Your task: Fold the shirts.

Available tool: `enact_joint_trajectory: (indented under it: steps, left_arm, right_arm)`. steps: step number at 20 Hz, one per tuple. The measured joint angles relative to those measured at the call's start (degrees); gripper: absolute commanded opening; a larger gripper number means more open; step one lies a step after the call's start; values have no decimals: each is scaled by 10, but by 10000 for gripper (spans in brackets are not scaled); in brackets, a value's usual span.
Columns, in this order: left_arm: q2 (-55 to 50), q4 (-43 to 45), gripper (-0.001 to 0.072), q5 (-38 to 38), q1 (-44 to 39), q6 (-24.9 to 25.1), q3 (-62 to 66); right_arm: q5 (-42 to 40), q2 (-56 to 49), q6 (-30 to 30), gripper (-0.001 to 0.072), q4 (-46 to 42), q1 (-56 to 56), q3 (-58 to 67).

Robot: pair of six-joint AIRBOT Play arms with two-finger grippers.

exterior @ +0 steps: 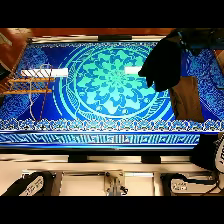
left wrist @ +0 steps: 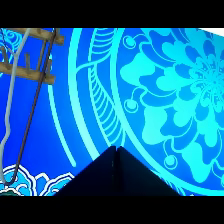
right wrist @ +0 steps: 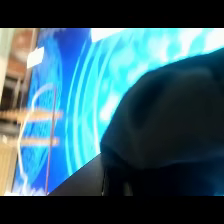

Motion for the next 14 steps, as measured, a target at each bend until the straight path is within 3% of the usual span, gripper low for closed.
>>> enact_joint_trajectory:
  steps: [7, 14]
  left_arm:
    - [0, -3, 37, 0, 0, 0, 0]
    - [0, -3, 37, 0, 0, 0, 0]
  right_arm:
    - [175, -55, -6, 60, -26, -14, 12]
    - [449, -112, -15, 60, -30, -21, 13]
